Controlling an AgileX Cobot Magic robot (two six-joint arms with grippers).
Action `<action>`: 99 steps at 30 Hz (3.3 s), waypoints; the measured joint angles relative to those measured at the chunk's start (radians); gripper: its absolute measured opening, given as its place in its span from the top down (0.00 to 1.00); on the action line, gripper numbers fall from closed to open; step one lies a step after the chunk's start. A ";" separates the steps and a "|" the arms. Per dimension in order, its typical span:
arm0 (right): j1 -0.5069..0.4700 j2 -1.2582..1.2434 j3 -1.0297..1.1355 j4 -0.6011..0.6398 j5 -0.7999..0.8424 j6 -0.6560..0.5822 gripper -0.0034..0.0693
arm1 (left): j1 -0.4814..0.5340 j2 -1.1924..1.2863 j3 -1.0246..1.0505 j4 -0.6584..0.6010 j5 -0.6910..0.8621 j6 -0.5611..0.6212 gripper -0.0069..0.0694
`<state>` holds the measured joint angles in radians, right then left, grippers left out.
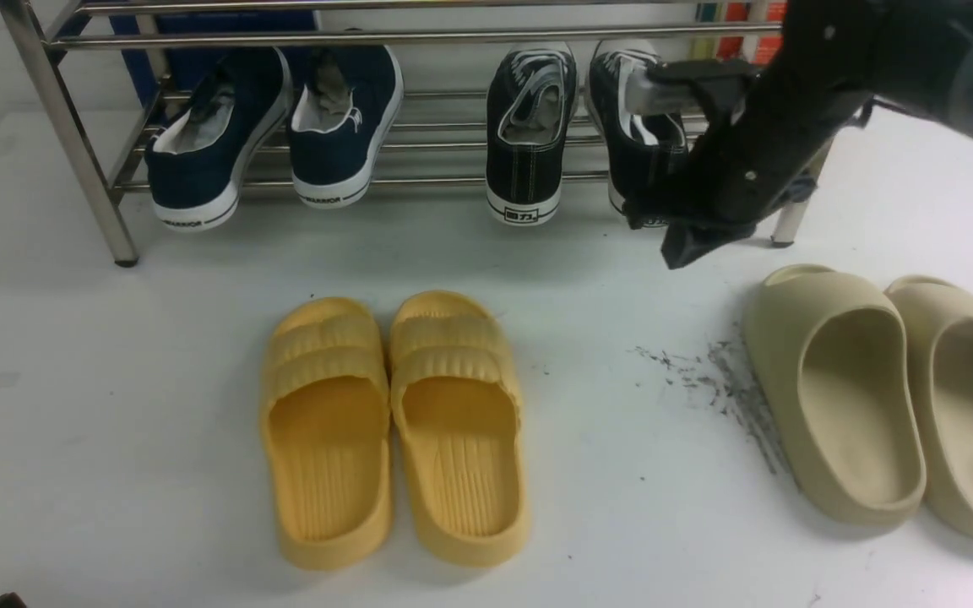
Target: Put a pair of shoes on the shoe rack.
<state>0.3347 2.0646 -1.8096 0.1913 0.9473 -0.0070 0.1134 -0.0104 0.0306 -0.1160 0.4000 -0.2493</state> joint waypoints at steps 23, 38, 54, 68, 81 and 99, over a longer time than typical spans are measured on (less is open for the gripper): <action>-0.025 0.043 0.006 0.025 -0.177 0.028 0.93 | 0.000 0.000 0.000 0.000 0.000 0.000 0.60; 0.150 0.038 0.006 0.211 -0.229 -0.099 0.93 | 0.000 0.000 0.000 0.000 0.000 0.000 0.60; 0.153 -0.317 0.225 -0.004 0.157 -0.046 0.92 | 0.000 0.000 0.000 0.000 0.000 0.000 0.60; 0.153 -0.980 0.528 -0.047 0.253 0.055 0.91 | 0.000 0.000 0.000 0.000 0.000 0.000 0.60; 0.005 -1.476 1.010 -0.154 -0.067 0.048 0.96 | 0.000 0.000 0.000 0.000 0.000 0.000 0.60; -0.324 -2.072 1.825 -0.246 -0.564 0.047 0.96 | 0.000 0.000 0.000 0.000 0.001 0.000 0.60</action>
<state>0.0103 -0.0073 0.0150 -0.0549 0.3832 0.0402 0.1134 -0.0104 0.0306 -0.1160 0.4012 -0.2493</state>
